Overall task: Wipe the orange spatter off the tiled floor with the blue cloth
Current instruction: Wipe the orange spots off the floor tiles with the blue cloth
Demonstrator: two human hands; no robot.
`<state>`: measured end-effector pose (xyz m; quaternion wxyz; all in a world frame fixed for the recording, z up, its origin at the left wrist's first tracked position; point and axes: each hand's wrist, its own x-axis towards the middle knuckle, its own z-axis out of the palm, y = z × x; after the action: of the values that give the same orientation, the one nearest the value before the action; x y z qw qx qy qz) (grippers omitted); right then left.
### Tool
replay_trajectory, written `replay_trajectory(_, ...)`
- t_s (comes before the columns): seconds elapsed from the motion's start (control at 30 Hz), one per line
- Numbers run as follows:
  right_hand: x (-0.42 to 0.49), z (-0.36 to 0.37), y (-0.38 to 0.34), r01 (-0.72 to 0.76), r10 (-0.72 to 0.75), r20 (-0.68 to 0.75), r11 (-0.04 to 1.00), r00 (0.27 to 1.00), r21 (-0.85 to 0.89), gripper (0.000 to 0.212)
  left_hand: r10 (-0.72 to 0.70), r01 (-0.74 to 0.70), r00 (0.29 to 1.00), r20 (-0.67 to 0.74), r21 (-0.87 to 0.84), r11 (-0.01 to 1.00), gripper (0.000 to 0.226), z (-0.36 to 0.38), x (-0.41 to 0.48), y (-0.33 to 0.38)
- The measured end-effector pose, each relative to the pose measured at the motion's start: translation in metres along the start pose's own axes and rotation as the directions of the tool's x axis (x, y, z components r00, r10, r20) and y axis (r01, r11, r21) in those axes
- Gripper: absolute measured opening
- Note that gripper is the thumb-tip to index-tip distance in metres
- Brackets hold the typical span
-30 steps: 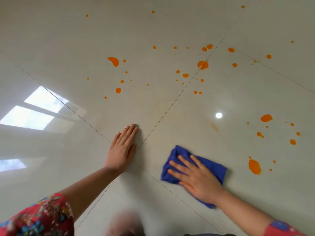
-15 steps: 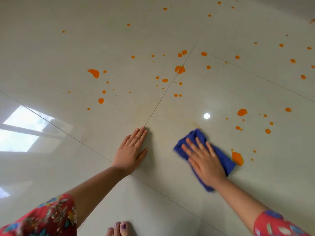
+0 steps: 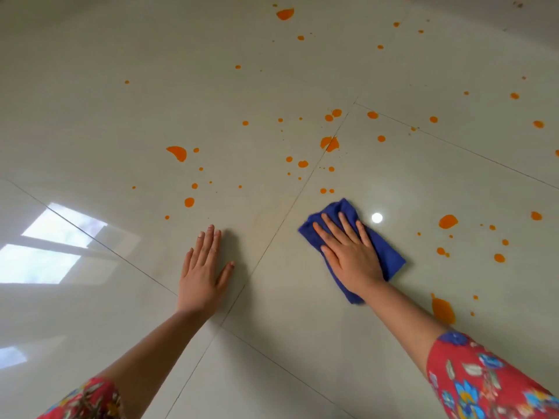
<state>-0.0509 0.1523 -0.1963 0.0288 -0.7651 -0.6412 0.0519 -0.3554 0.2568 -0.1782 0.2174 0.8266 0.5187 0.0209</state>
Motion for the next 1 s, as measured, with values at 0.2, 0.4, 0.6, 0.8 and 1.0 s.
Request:
replay_trajectory(0.2, 0.010, 0.014, -0.075, 0.476, -0.474, 0.082, 0.880, 0.876, 0.003, 0.053, -0.170, 0.167, 0.984, -0.050, -0.062, 0.984, 0.091, -0.031, 0.017, -0.045)
replay_trajectory(0.4, 0.076, 0.006, -0.070, 0.144, -0.144, 0.040, 0.990, 0.989, -0.003, 0.053, -0.344, 0.356, 0.933, 0.110, -0.116, 0.927, 0.138, -0.064, 0.044, -0.085)
replay_trajectory(0.6, 0.096, 0.017, -0.145, 0.327, -0.325, 0.090, 0.945, 0.942, -0.012, 0.054, -0.363, 0.401, 0.889, 0.279, -0.091, 0.912, 0.155, -0.073, 0.054, -0.092)
replay_trajectory(0.8, 0.119, 0.008, -0.134, 0.117, -0.117, 0.074, 0.993, 0.990, 0.009, 0.052, -0.350, 0.407, 0.862, 0.367, -0.089, 0.909, 0.159, -0.082, 0.059, -0.095)
replay_trajectory(1.0, 0.137, 0.017, -0.214, 0.393, -0.392, 0.132, 0.919, 0.910, 0.024, 0.054, -0.343, 0.405, 0.860, 0.377, -0.097, 0.909, 0.158, -0.086, 0.059, -0.096)
